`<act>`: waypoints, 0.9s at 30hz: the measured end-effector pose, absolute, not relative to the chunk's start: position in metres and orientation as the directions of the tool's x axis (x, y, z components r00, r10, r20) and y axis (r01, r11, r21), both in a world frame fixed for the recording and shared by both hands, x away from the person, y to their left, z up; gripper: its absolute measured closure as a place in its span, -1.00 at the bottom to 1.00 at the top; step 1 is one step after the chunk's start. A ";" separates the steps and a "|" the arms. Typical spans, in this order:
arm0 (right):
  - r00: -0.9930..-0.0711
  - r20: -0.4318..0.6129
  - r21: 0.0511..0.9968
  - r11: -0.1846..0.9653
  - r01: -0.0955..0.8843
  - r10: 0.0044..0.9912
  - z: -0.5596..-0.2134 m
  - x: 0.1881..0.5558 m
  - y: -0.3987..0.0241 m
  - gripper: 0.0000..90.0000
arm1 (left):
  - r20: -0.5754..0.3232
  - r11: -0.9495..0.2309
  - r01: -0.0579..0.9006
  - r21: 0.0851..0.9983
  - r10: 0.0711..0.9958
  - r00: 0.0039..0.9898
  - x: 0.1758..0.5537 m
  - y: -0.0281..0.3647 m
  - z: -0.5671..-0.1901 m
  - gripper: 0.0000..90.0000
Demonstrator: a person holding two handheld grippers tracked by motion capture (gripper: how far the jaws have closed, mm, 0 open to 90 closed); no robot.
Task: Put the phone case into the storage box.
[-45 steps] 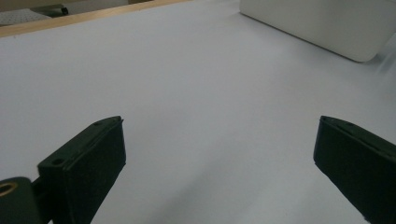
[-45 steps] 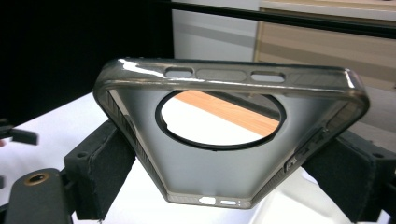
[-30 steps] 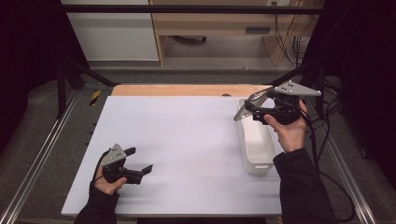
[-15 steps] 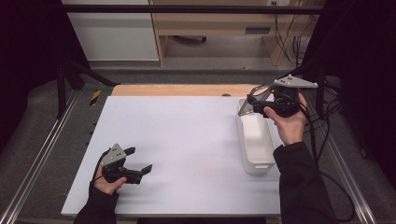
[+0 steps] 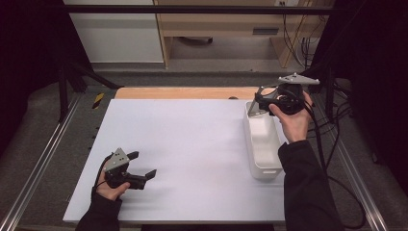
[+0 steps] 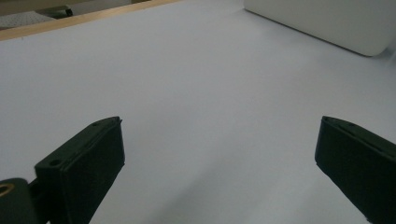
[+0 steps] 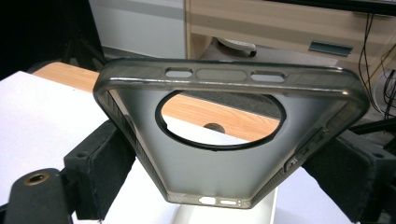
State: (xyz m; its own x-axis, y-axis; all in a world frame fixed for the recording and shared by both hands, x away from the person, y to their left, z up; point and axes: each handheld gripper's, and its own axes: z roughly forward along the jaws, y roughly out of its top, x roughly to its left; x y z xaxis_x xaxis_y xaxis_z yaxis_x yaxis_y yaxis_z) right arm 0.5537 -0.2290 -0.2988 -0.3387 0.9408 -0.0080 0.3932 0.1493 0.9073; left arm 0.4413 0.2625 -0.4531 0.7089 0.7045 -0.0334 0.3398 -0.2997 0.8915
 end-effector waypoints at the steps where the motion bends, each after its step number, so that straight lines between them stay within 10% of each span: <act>1: -0.334 -0.011 0.907 0.150 0.394 0.942 -0.300 0.555 -0.229 -0.72 | -0.032 -0.301 0.340 0.891 0.704 0.709 0.441 0.262 -0.453 -0.97; 27: -0.216 0.019 0.855 0.097 0.509 0.976 -0.334 0.601 -0.231 -0.73 | -0.024 -0.321 0.340 0.884 0.695 0.718 0.443 0.260 -0.455 -0.98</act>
